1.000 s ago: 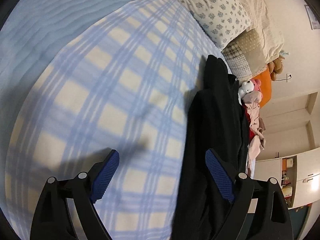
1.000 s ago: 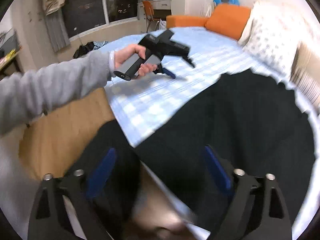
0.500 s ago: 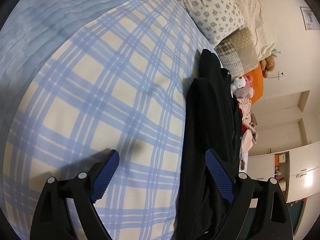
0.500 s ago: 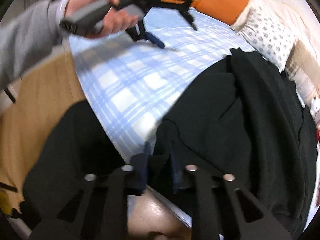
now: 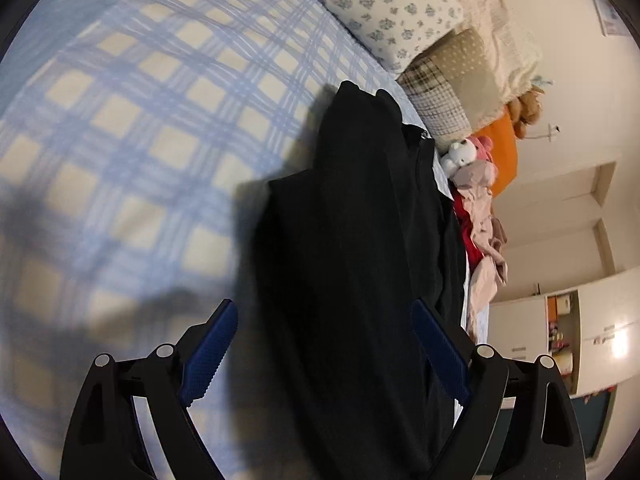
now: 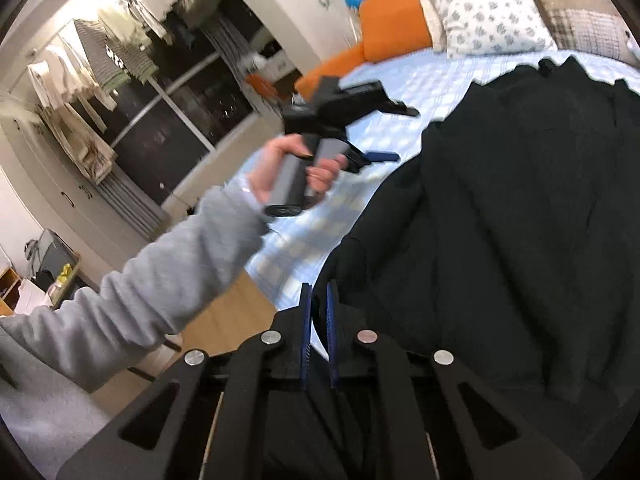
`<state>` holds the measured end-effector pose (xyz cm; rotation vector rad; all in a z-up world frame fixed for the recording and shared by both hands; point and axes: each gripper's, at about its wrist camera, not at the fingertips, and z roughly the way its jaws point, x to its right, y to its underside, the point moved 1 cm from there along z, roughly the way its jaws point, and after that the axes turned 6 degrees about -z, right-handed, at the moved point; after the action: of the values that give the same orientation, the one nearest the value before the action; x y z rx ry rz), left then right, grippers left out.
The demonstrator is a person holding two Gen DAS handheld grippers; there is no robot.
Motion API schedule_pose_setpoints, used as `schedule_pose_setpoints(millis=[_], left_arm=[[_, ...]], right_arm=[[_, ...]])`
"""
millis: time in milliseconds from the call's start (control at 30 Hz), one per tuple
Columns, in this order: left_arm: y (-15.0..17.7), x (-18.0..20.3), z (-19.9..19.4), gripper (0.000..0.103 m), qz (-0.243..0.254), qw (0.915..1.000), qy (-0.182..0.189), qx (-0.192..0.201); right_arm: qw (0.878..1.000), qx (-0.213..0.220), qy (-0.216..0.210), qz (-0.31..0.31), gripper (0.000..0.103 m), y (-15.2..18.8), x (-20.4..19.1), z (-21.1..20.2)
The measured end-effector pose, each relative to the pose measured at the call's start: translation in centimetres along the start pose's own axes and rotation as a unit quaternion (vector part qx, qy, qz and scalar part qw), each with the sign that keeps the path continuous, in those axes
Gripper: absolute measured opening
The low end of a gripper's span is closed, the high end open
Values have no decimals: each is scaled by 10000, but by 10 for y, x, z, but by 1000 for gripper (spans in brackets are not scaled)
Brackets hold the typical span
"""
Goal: Fold large clothes
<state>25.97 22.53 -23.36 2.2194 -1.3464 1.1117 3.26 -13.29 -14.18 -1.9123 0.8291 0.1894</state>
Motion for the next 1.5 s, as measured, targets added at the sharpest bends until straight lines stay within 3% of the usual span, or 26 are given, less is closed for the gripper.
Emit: schedule_pose_setpoints(millis=[100,167,267,400,467,600,700,767,833,867,1000,1067,1100,1167,1200,1233,1300,1367,1500], left_arm=[[-8,7,19,89,-25,9989,-460,51],[-12,8,26,82,-89,9977,-658,133],[-17,1,30,59,-346,9952,-894,204],[-23,-8,35,13,-638,9923,-1050,143],[-22,3,35,13,-591,9881,-1400,233],[-15,64,40,11,226,9766,-2095,423],[-5,109,52,11,419,9789,-1984,269],[3,135,64,11,669,9758,-2077,128],[10,156,76,11,908,9715,-2190,53],[15,166,83,11,938,9708,-2206,-13],[35,198,112,11,1146,9682,-2213,-222],[46,214,131,12,1321,9649,-2250,-310],[50,217,139,14,1368,9636,-2267,-383],[61,218,167,29,1478,9561,-2406,-788],[64,215,177,43,1494,9540,-2430,-928],[67,213,183,50,1523,9535,-2414,-971],[71,209,187,56,1638,9526,-2359,-1002],[72,207,183,56,1661,9535,-2305,-1010],[74,215,162,59,1785,9519,-2169,-1220]], right_arm=[[9998,176,-98,49,7,-1,9,-6],[9994,256,-222,95,7,0,12,-8],[9984,351,-412,146,7,3,17,-12],[9962,515,-594,363,3,12,29,-18],[9944,644,-678,490,1,21,34,-26],[9943,737,-441,625,1,36,48,-34],[9962,700,-23,518,4,46,53,-35],[9978,548,342,158,6,48,44,-29],[9973,512,482,-189,27,45,27,-18],[9973,545,433,-219,49,44,24,-14],[9973,658,268,-198,51,46,9,-10],[9967,658,421,-198,51,53,9,-15],[9965,619,529,-183,51,57,11,-18],[9960,576,670,-94,51,64,17,-24],[9955,564,766,-18,54,66,21,-26],[9947,568,861,48,56,66,24,-29],[9942,525,932,118,71,61,25,-30],[9942,453,973,17,71,55,16,-24],[9898,47,1015,-994,73,37,-22,12]])
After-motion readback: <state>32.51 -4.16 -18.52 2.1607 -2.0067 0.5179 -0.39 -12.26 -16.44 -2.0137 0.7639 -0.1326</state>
